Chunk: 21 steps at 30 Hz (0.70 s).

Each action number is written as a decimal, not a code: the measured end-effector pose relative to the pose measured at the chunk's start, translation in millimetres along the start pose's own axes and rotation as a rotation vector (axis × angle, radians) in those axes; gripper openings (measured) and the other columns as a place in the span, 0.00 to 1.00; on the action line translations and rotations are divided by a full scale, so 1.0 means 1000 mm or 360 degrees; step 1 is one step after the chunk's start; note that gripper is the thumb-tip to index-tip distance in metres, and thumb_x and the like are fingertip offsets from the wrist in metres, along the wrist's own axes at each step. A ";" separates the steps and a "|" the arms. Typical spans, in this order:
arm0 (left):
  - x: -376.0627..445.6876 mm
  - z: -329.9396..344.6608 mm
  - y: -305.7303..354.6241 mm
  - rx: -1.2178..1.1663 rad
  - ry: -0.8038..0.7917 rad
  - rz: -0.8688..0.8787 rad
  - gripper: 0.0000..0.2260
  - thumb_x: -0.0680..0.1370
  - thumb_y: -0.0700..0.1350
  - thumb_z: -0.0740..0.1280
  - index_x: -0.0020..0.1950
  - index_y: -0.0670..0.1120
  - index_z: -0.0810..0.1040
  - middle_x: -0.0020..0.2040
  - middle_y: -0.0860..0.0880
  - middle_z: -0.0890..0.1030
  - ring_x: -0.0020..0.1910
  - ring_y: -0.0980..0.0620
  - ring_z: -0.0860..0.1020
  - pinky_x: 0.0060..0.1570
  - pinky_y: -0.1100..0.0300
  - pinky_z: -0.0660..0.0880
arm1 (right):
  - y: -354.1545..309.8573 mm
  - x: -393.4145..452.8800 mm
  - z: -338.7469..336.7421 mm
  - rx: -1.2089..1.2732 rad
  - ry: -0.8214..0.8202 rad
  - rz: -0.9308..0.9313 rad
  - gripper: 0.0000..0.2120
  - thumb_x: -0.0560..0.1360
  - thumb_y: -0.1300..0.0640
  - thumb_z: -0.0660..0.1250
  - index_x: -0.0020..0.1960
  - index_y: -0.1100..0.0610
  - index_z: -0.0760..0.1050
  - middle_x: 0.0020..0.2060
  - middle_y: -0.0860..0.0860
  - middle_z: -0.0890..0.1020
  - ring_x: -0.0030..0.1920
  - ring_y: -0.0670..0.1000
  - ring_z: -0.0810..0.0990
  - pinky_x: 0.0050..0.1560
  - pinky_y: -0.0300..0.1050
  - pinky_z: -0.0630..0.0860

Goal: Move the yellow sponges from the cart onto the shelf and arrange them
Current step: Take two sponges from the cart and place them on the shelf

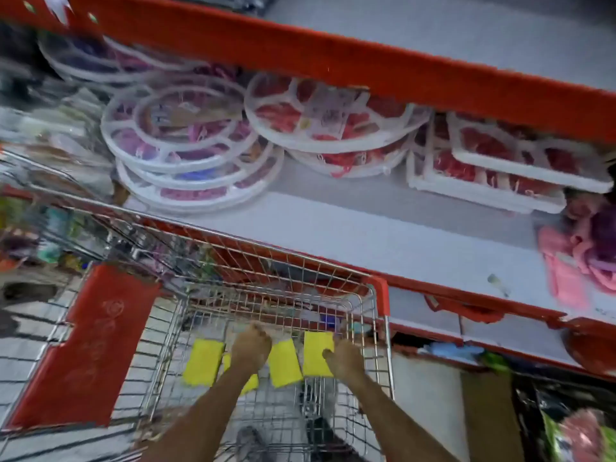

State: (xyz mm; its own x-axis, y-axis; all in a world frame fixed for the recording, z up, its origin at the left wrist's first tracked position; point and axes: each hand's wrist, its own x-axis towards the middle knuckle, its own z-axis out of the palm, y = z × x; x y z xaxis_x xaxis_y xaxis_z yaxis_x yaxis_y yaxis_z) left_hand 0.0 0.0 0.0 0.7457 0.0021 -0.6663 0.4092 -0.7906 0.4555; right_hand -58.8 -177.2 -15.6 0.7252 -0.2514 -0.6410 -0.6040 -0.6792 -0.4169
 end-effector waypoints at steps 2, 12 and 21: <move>0.013 0.022 -0.014 0.0018 -0.0107 -0.0168 0.15 0.79 0.44 0.63 0.32 0.52 0.66 0.45 0.42 0.77 0.52 0.43 0.79 0.55 0.55 0.75 | 0.008 0.010 0.013 0.0092 -0.0097 0.0131 0.23 0.77 0.58 0.63 0.70 0.65 0.66 0.61 0.61 0.79 0.58 0.57 0.80 0.52 0.45 0.76; 0.055 0.090 -0.028 -0.0116 -0.0215 -0.0567 0.21 0.77 0.45 0.67 0.67 0.35 0.69 0.66 0.38 0.75 0.64 0.43 0.75 0.59 0.55 0.73 | 0.031 0.054 0.060 0.0168 -0.0244 0.0361 0.39 0.78 0.56 0.62 0.77 0.63 0.39 0.76 0.61 0.56 0.66 0.59 0.72 0.52 0.44 0.75; 0.069 0.093 -0.029 -0.0231 -0.0001 -0.0792 0.26 0.72 0.52 0.73 0.63 0.39 0.75 0.64 0.36 0.73 0.63 0.38 0.73 0.65 0.49 0.73 | 0.015 0.075 0.051 0.0049 -0.0107 0.0534 0.24 0.76 0.55 0.66 0.68 0.63 0.66 0.65 0.61 0.69 0.59 0.60 0.77 0.55 0.47 0.77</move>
State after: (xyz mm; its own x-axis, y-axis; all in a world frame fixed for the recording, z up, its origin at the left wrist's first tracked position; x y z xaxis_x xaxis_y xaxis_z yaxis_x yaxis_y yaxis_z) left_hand -9.5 -33.3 -113.7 0.4418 0.3559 -0.8235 0.7830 -0.6010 0.1603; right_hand -30.4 -171.5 -102.6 0.4615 -0.4107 -0.7864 -0.8157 -0.5450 -0.1940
